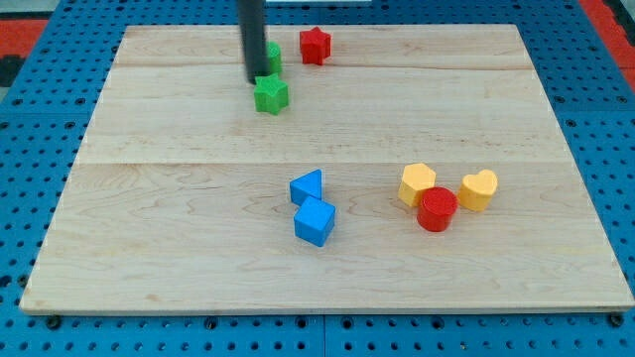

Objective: Slide the green star to the bottom left of red star

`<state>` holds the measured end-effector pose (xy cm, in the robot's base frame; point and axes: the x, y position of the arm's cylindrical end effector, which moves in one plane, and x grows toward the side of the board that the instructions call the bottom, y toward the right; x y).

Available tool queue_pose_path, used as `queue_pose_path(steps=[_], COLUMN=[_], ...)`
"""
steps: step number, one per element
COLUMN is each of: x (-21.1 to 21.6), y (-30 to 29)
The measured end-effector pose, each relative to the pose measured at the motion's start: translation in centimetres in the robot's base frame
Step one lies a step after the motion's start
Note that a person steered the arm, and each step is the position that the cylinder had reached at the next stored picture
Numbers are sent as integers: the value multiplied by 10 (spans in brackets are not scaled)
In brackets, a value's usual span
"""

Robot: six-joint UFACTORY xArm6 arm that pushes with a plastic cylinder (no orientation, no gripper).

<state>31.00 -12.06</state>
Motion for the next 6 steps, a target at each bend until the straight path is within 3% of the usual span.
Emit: queue_pose_path(steps=[1,2,4,5,6], x=[24,64,14,13,52], y=[-60,14,85,94,188])
